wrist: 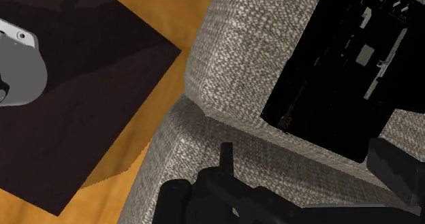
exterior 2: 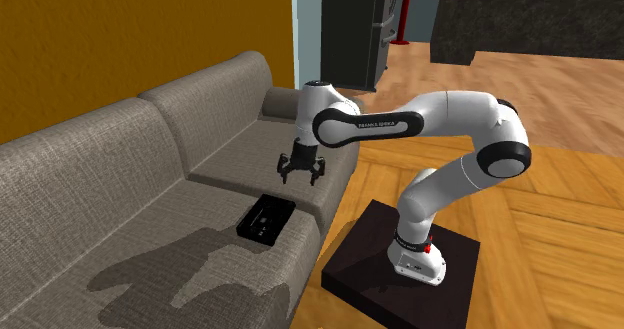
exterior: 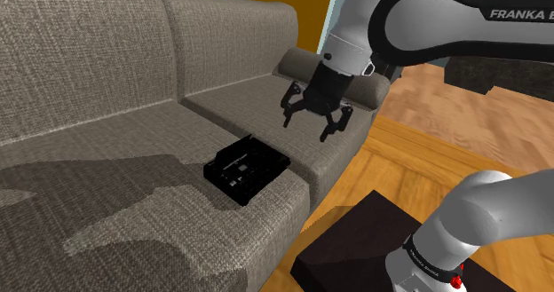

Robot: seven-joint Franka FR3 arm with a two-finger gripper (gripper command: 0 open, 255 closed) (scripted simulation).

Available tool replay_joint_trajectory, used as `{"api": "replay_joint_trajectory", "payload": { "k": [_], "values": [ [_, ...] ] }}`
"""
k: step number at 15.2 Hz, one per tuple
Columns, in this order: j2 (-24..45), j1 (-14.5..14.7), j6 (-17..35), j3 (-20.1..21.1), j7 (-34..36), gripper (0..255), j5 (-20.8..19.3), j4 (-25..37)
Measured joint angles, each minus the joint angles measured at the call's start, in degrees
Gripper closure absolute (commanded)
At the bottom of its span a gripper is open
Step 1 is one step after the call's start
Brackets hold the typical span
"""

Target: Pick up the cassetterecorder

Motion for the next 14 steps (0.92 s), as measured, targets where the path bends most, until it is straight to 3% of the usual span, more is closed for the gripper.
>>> {"api": "replay_joint_trajectory", "payload": {
  "k": [4, 9, 14],
  "values": [
    [6.3, -4.9, 5.9, 8.4, 14.0, 0, 0.8, 4.6],
    [15.4, -13.4, 12.3, 19.4, 31.8, 0, -2.8, 11.6],
    [17.9, -15.3, 16.1, 22.4, 35.2, 0, -3.9, 10.8]
  ]
}}
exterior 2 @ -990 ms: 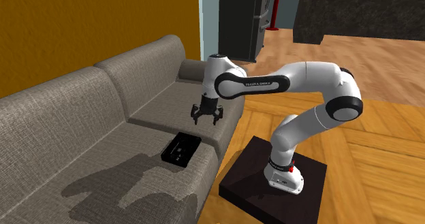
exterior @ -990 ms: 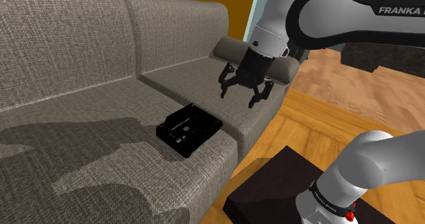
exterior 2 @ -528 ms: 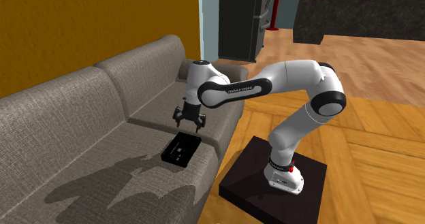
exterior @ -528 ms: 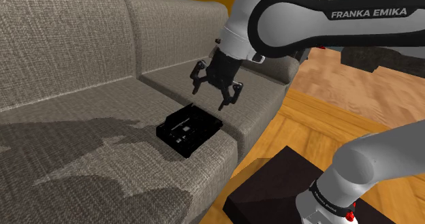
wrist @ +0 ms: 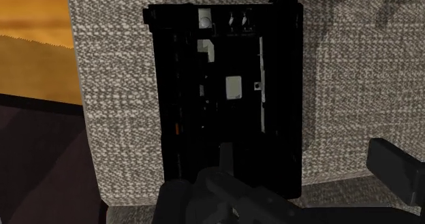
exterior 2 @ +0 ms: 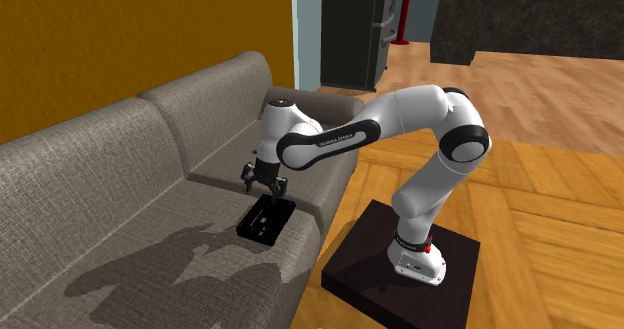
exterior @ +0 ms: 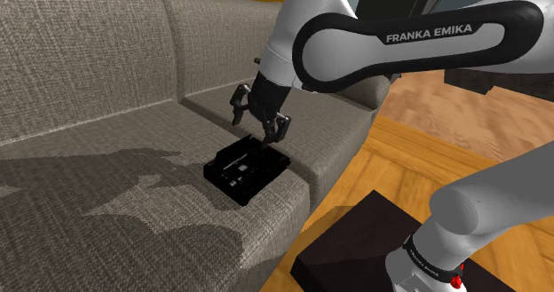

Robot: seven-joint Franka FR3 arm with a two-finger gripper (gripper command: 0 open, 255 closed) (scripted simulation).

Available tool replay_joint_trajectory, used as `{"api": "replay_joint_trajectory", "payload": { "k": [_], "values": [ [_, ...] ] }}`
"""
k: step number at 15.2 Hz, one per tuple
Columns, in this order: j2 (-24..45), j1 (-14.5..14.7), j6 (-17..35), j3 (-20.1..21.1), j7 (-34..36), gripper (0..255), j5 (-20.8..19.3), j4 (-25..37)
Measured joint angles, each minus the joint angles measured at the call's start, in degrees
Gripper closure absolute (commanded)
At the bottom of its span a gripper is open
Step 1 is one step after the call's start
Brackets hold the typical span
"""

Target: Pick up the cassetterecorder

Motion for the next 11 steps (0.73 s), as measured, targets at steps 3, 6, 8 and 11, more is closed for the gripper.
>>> {"api": "replay_joint_trajectory", "payload": {
  "k": [3, 6, 8, 11],
  "values": [
    [0.7, -0.2, 2.3, 0.8, 0.1, 0, 0.0, -1.7],
    [0.8, -0.2, 2.9, 1.1, 0.1, 255, 0.0, -2.2],
    [0.8, -0.2, 3.0, 1.1, 0.2, 255, 0.0, -2.2],
    [0.8, -0.2, 3.0, 1.1, 0.2, 255, 0.0, -2.2]
  ]
}}
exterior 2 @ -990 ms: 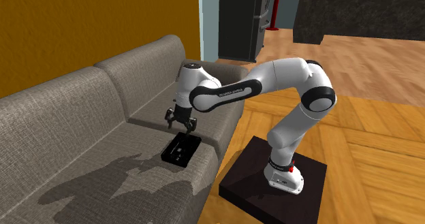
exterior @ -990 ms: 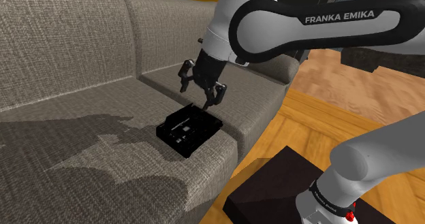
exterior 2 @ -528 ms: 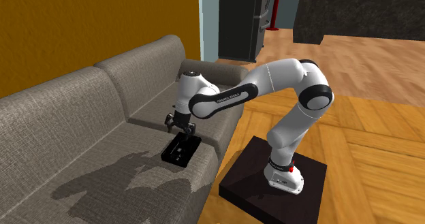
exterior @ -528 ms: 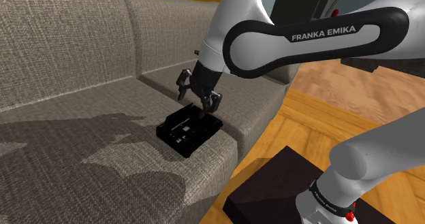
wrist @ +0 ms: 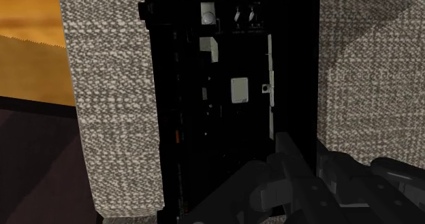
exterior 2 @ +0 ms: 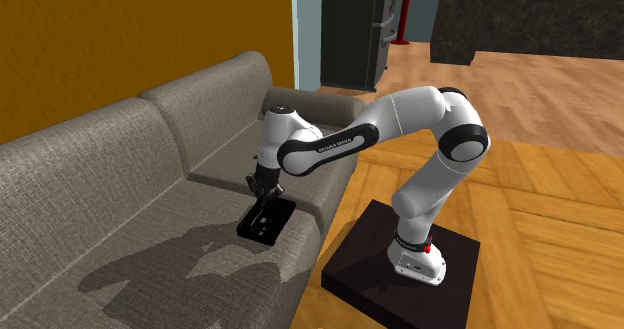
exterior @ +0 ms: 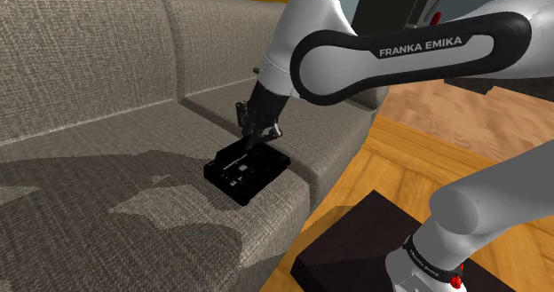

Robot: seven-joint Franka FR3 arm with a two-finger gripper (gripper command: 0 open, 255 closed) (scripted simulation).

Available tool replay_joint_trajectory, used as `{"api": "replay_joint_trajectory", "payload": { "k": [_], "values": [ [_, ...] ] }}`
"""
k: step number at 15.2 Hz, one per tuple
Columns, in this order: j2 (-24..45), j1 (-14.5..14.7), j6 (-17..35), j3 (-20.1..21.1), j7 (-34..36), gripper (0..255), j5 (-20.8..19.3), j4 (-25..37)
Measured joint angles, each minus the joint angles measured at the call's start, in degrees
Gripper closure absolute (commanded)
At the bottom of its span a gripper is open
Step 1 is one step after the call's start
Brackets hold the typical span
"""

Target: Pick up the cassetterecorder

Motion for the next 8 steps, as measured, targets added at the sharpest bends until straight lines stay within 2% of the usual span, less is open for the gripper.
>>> {"api": "replay_joint_trajectory", "payload": {
  "k": [4, 8],
  "values": [
    [0.0, 0.0, -0.3, -0.1, 0.0, 255, 0.0, 0.3],
    [-0.7, 0.1, -3.2, -1.1, 0.0, 255, -0.1, 2.4]
  ]
}}
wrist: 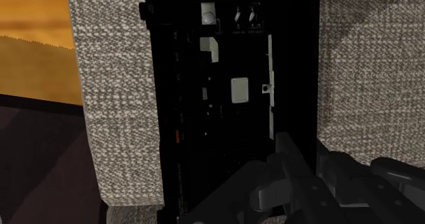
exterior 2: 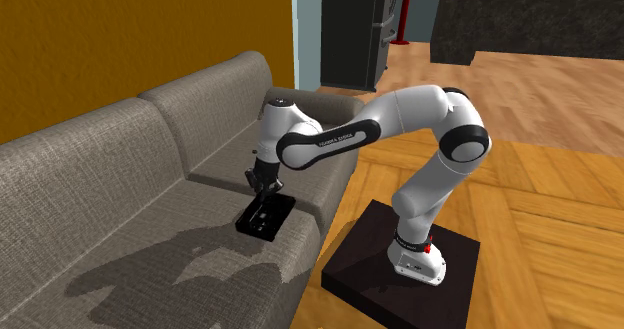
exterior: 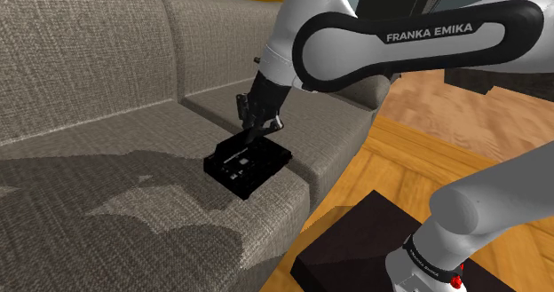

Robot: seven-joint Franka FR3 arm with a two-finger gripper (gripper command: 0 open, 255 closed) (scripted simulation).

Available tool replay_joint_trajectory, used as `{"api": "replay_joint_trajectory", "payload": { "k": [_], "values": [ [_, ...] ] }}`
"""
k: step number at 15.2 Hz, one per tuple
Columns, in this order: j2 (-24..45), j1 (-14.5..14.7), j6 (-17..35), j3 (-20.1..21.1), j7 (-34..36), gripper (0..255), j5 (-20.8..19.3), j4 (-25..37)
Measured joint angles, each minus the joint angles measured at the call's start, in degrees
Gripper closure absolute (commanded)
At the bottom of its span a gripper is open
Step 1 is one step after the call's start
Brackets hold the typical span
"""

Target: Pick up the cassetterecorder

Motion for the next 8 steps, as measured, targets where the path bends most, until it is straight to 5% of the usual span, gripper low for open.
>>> {"api": "replay_joint_trajectory", "payload": {
  "k": [8],
  "values": [
    [-1.3, 0.2, -6.3, -2.1, 0.1, 255, -0.2, 5.0]
  ]
}}
